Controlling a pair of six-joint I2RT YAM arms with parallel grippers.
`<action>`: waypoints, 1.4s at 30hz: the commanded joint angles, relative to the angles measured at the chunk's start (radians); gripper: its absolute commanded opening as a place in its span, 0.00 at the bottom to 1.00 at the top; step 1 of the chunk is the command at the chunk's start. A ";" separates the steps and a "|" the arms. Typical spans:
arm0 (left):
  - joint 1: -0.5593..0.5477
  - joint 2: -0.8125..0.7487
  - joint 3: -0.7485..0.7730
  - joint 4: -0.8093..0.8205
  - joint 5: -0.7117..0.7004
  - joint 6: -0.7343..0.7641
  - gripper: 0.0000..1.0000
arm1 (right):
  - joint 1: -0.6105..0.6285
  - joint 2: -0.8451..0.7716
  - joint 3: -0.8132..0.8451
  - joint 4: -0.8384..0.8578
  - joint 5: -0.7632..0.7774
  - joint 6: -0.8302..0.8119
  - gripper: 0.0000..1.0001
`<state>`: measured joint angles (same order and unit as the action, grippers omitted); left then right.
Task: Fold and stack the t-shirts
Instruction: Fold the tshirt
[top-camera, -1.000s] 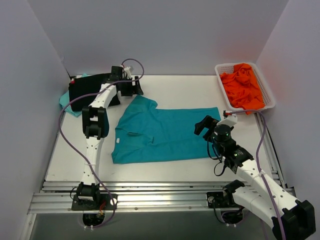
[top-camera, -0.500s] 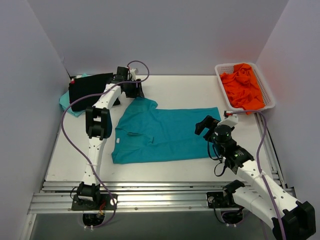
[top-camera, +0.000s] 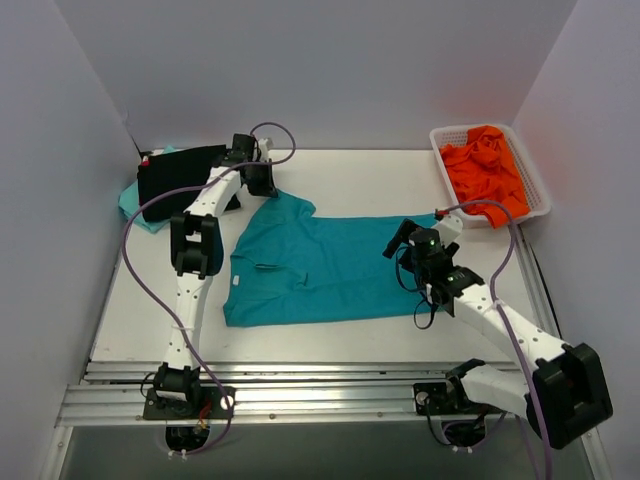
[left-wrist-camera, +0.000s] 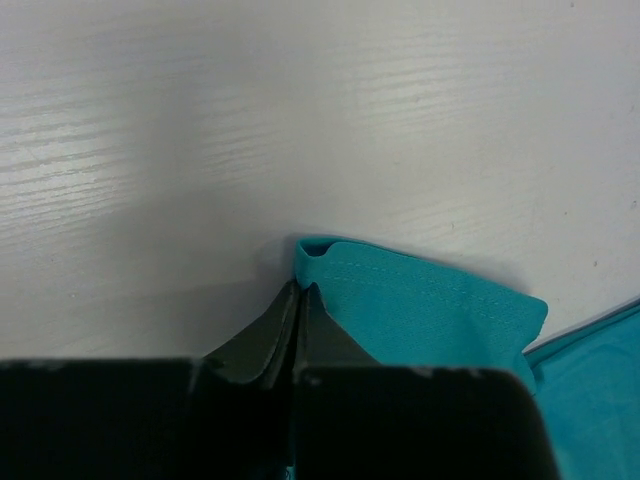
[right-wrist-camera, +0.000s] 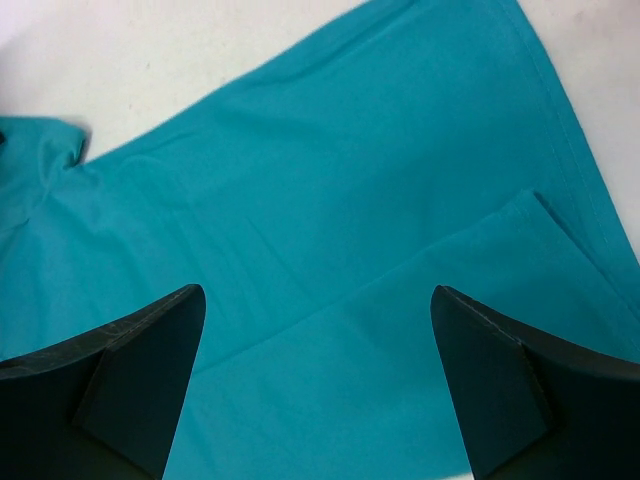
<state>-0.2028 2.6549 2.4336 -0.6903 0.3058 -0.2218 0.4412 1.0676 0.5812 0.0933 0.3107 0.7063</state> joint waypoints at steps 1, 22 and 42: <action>0.019 -0.018 -0.031 0.035 -0.007 -0.020 0.02 | -0.021 0.112 0.164 0.010 0.077 0.021 0.91; 0.059 -0.090 -0.177 0.158 0.036 -0.082 0.02 | -0.294 0.956 0.776 -0.007 0.215 -0.106 0.88; 0.060 -0.090 -0.179 0.160 0.033 -0.088 0.02 | -0.334 1.034 0.784 0.036 0.169 -0.093 0.65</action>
<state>-0.1547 2.5992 2.2742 -0.5194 0.3634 -0.3130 0.1261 2.0888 1.3628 0.1181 0.4717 0.6037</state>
